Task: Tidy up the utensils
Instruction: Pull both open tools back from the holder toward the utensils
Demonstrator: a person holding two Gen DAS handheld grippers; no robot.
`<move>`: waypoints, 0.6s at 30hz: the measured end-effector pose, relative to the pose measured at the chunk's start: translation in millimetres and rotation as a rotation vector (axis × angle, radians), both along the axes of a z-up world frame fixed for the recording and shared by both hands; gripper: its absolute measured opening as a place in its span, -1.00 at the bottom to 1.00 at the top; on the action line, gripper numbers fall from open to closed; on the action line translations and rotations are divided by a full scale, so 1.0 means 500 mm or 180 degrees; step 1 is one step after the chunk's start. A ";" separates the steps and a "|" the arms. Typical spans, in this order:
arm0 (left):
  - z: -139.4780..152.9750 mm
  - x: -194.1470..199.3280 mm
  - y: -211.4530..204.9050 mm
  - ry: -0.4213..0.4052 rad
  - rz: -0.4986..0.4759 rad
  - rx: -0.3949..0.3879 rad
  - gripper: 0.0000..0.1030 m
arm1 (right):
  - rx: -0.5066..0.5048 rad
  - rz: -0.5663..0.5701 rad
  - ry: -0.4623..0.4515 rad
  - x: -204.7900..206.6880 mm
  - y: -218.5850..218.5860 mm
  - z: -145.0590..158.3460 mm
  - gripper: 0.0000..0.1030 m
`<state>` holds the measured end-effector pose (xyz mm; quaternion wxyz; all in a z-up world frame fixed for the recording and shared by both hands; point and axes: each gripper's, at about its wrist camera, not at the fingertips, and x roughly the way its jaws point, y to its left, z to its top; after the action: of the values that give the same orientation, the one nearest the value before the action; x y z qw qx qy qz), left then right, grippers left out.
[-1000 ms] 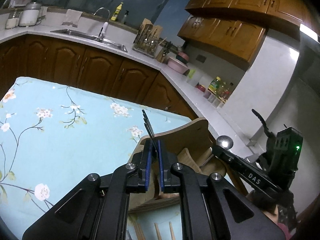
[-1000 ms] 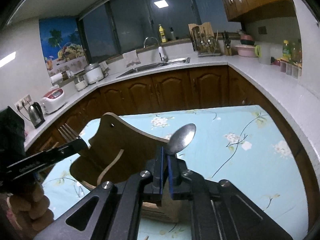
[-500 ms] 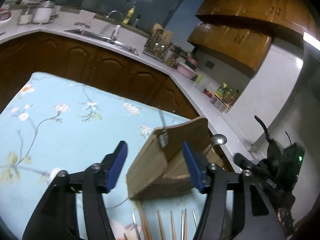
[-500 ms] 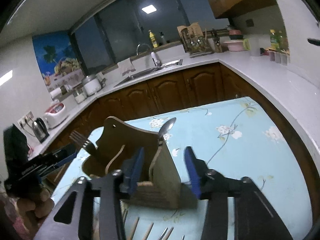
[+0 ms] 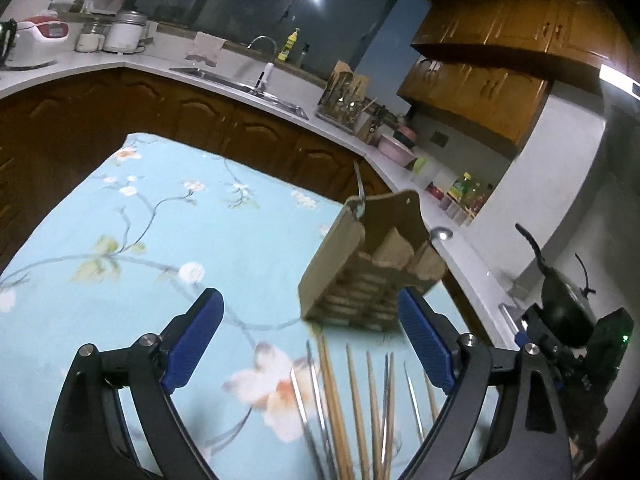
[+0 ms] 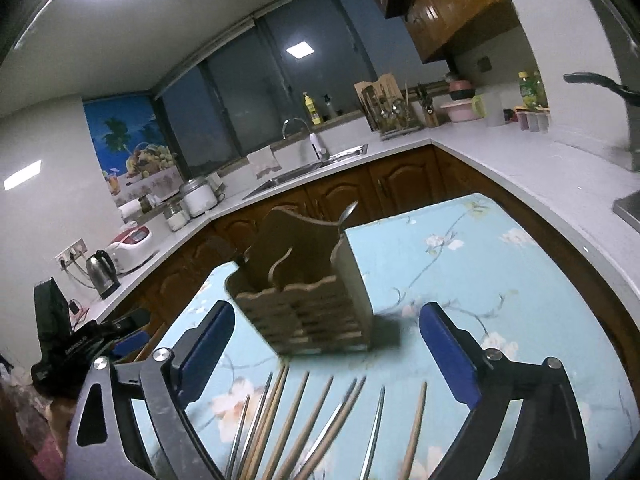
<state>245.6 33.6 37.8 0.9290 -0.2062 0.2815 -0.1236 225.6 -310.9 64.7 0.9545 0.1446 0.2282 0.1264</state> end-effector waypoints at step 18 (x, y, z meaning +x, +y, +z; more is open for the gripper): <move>-0.108 -0.142 -0.010 0.0484 -0.0048 0.0100 0.77 | -0.0313 -0.0138 0.0397 -0.148 0.021 -0.106 0.87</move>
<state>174.5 28.4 -16.2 0.9070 -0.1983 0.3547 -0.1102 151.5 -300.3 11.8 0.9469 0.1101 0.2900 0.0852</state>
